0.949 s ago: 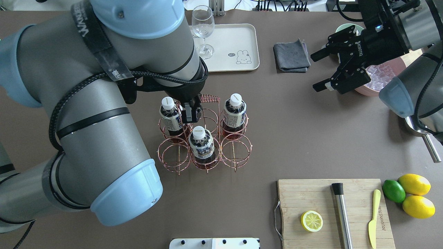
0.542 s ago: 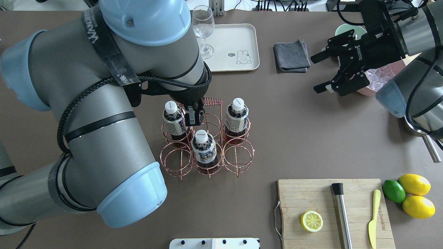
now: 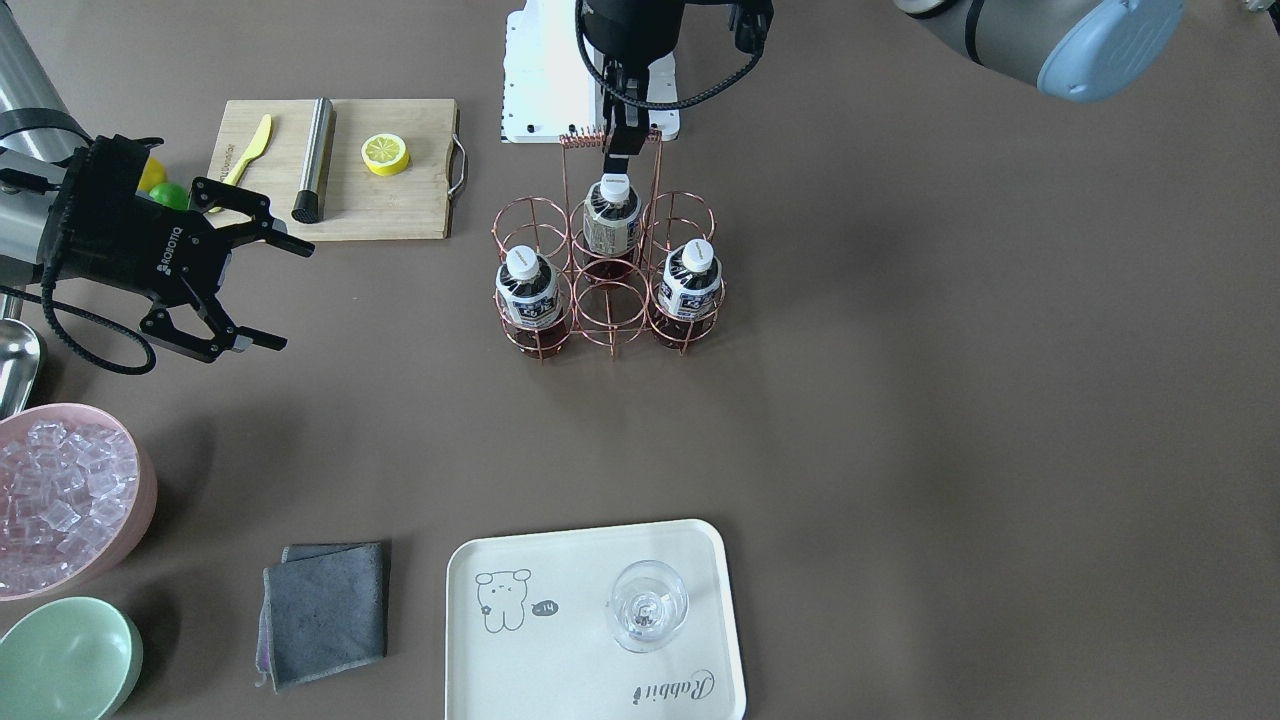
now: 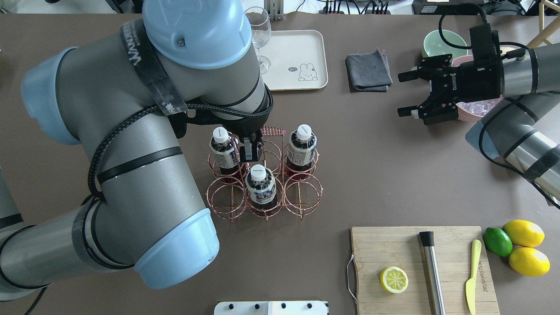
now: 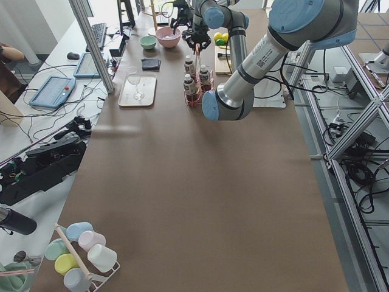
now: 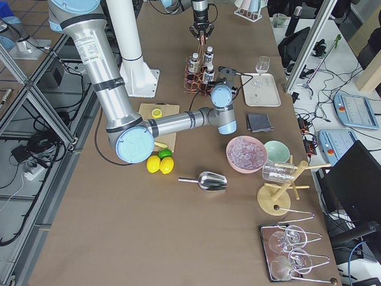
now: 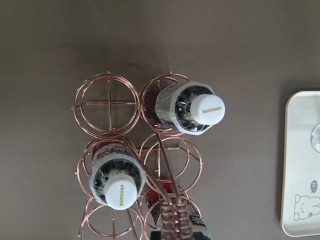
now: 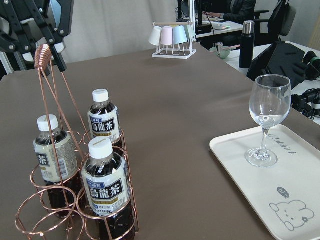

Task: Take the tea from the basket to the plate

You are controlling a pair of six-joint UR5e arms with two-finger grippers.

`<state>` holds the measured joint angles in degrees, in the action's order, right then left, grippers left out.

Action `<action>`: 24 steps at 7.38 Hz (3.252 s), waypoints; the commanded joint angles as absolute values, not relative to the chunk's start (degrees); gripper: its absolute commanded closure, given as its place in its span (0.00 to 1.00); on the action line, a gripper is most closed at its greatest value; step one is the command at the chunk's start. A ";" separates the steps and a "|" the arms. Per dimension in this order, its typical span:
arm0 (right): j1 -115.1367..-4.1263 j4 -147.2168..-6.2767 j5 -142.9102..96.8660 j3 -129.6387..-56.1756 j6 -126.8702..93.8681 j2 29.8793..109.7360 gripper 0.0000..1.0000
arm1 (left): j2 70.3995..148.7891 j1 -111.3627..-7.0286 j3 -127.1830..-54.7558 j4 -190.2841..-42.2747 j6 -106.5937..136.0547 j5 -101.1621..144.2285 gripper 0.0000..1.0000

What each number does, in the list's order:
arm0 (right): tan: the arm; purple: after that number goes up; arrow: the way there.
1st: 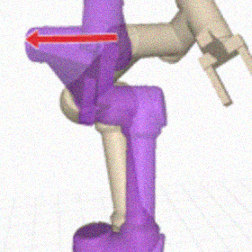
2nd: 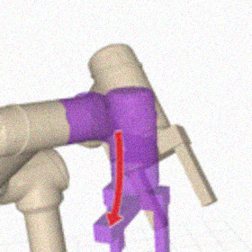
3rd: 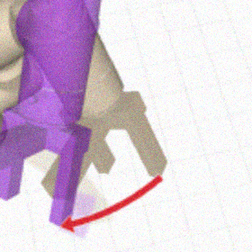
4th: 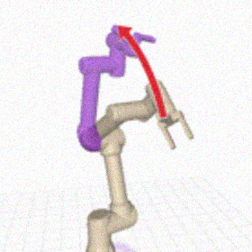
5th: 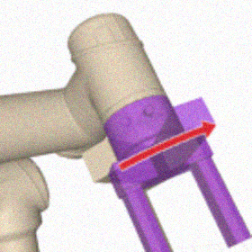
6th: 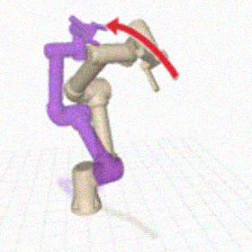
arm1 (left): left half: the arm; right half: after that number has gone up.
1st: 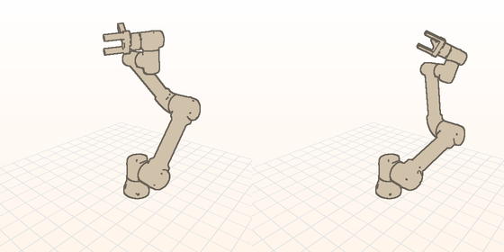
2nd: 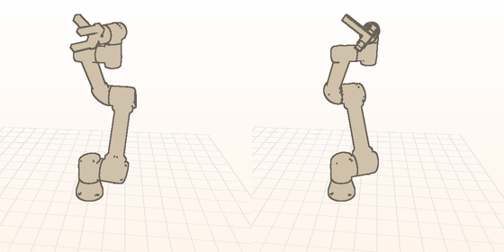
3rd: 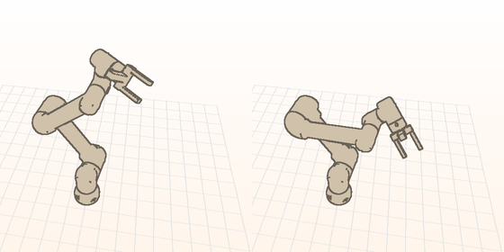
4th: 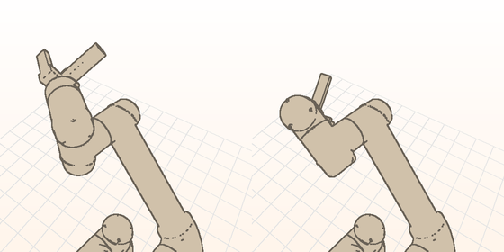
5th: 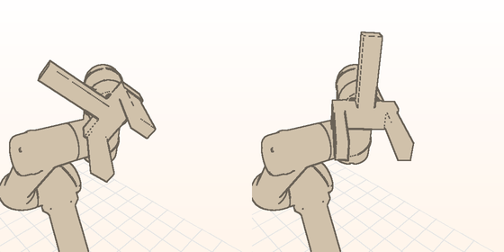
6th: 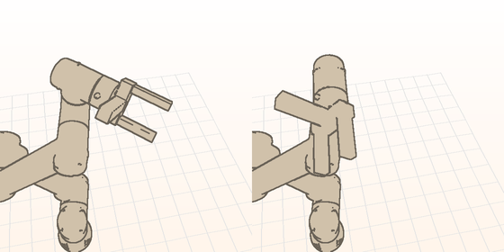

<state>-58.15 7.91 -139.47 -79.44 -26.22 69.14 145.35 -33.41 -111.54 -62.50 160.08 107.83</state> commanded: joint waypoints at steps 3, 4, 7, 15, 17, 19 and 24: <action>-52.84 17.84 -127.64 -77.69 -31.64 69.17 0.02 | 144.93 -32.87 -111.53 -63.02 160.14 107.40 1.00; -51.00 19.84 -123.53 -77.61 -31.64 69.17 0.02 | 144.93 -32.87 -111.62 -62.93 160.14 107.32 1.00; -49.40 22.50 -121.46 -77.07 -33.99 68.65 0.01 | 145.02 -32.96 -111.80 -62.93 160.14 107.23 1.00; -33.78 21.53 -115.07 -79.98 -33.23 64.43 0.01 | 145.28 -32.96 -111.88 -62.93 160.22 107.23 1.00; -33.83 21.36 -114.52 -79.46 -30.17 64.69 0.01 | 145.20 -32.96 -111.97 -62.84 160.31 107.23 1.00; -40.66 17.59 -116.27 -79.54 -24.88 64.60 0.01 | 145.11 -33.05 -112.06 -62.84 160.31 107.23 1.00; -35.53 15.65 -111.56 -77.61 -25.49 61.88 0.01 | 145.02 -33.05 -112.06 -62.84 160.23 107.23 1.00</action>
